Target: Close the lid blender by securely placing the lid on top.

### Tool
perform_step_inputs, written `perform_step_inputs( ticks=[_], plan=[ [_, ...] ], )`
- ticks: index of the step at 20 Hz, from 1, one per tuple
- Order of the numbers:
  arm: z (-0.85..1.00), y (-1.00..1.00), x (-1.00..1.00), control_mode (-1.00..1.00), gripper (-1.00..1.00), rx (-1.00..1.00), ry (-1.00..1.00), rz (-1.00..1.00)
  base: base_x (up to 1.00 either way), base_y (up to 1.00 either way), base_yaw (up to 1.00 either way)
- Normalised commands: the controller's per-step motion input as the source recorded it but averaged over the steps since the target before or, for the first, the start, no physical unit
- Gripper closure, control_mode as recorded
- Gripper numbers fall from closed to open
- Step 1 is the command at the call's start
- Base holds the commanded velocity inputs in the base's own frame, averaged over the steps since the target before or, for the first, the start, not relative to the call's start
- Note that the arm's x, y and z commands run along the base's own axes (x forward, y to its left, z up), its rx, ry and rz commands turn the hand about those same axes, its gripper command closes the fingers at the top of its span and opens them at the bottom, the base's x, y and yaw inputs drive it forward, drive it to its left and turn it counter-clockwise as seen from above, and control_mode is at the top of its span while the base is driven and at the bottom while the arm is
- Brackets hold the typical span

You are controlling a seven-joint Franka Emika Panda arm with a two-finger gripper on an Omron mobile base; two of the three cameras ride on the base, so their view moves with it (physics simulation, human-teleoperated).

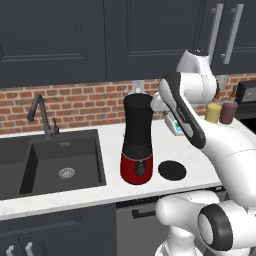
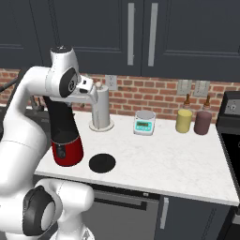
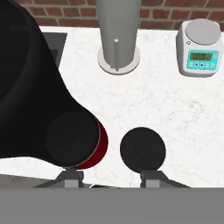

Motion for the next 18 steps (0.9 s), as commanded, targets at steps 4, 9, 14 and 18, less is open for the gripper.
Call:
perform_step_inputs(
  ticks=[4, 9, 14, 18],
  plan=[
    [-0.13, 0.0, -0.07, -1.0, -1.0, 0.0, 0.0, 0.0, 0.0, 0.0, 0.0],
    [-0.36, -0.01, -0.01, -1.0, -1.0, 0.0, 0.0, 0.0, 0.0, 0.0, 0.0],
    [-0.42, -0.04, -0.01, -1.0, -1.0, 0.0, 0.0, 0.0, 0.0, 0.0, 0.0],
    [-0.34, -0.23, 0.0, -1.0, -1.0, 0.0, 0.0, 0.0, 0.0, 0.0, 0.0]
  ],
)
